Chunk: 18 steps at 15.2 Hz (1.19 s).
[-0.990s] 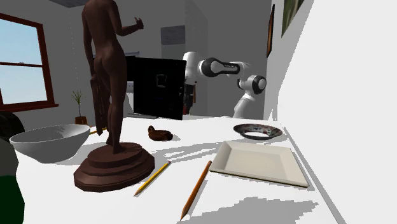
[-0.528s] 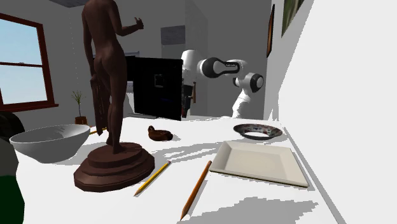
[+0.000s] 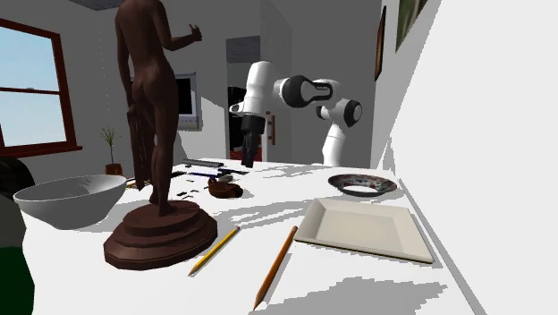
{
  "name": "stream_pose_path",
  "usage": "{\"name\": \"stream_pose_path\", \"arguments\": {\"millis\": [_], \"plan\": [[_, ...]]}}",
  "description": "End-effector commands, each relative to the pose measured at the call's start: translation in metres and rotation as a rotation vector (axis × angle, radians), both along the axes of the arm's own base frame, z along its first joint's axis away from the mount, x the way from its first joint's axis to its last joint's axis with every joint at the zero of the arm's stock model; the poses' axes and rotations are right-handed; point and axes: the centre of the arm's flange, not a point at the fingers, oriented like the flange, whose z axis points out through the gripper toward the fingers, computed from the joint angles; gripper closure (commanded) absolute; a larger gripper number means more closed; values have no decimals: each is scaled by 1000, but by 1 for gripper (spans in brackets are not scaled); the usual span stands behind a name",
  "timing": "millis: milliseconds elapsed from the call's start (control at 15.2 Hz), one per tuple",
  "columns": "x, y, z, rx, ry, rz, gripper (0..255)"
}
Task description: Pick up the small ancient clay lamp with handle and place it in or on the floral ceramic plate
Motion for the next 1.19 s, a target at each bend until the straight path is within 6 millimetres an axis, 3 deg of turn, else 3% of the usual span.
{"name": "stream_pose_path", "arguments": {"millis": [0,726,1122], "plan": [[14,23,0,16,-7,-24,0],[92,130,21,88,-45,-143,0],[105,140,-3,92,-47,-149,0]]}}
